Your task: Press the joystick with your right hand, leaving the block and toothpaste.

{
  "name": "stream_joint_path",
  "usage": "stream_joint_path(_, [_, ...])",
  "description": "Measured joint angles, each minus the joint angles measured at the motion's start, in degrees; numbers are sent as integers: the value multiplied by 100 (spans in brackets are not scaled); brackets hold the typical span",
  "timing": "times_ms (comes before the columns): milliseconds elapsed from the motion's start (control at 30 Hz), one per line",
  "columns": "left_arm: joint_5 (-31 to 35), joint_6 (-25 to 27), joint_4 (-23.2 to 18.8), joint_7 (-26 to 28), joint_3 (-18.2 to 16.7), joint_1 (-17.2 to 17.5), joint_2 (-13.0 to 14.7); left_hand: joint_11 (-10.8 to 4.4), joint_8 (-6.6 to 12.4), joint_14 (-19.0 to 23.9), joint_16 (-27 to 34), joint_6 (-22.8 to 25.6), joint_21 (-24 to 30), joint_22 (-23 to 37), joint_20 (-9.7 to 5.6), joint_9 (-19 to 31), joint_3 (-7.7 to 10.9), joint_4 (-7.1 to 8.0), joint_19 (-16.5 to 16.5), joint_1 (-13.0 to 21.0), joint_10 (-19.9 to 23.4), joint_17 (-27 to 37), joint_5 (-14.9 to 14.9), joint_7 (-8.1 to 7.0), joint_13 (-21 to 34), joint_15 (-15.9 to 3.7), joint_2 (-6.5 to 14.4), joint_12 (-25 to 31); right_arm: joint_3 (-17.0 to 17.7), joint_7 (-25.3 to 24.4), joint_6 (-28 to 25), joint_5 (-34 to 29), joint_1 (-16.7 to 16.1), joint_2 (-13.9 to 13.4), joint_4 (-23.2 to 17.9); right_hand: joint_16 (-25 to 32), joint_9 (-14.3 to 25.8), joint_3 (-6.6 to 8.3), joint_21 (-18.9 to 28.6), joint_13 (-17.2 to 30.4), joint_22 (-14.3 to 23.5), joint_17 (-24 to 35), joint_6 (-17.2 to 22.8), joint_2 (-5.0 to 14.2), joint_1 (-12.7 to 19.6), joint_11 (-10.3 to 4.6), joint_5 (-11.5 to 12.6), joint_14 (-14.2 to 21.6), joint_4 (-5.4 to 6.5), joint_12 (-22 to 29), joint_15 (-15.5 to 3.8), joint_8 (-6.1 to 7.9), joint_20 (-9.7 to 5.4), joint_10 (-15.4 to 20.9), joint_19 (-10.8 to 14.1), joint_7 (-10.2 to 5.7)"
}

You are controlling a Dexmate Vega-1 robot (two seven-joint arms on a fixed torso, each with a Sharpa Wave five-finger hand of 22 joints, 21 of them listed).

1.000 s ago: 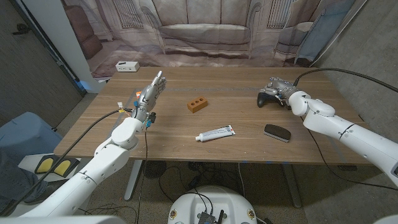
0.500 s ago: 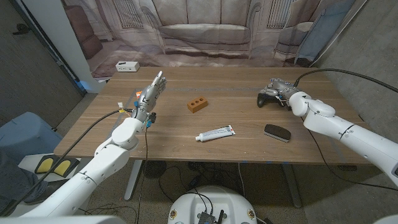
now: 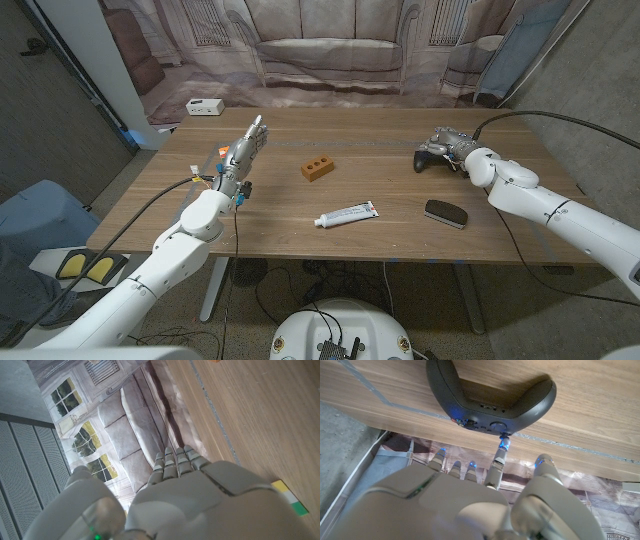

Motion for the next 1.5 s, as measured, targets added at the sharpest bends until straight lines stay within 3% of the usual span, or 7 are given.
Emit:
stream_joint_path(500, [-22, 7, 38, -2, 7, 0, -11, 0, 0, 0, 0, 0, 0, 0, 0, 0, 0, 1, 0, 0, 0, 1, 0, 0, 0, 0, 0, 0, -40, 25, -3, -7, 34, 23, 72, 0, -5, 0, 0, 0, 0, 0, 9, 0, 0, -31, 0, 31, 0, 0, -31, 18, 21, 30, 21, 11])
stream_joint_path(1500, [3, 96, -55, 29, 27, 17, 14, 0, 0, -12, 0, 0, 0, 0, 30, 0, -15, -14, -30, -38, 0, 1, 0, 0, 0, -12, 38, -23, 1, -44, 108, 117, -47, 3, 141, 0, 2, 25, 39, 0, 0, -16, 18, 0, 0, 42, 0, 0, -24, 0, -62, 41, 21, 164, 184, 2])
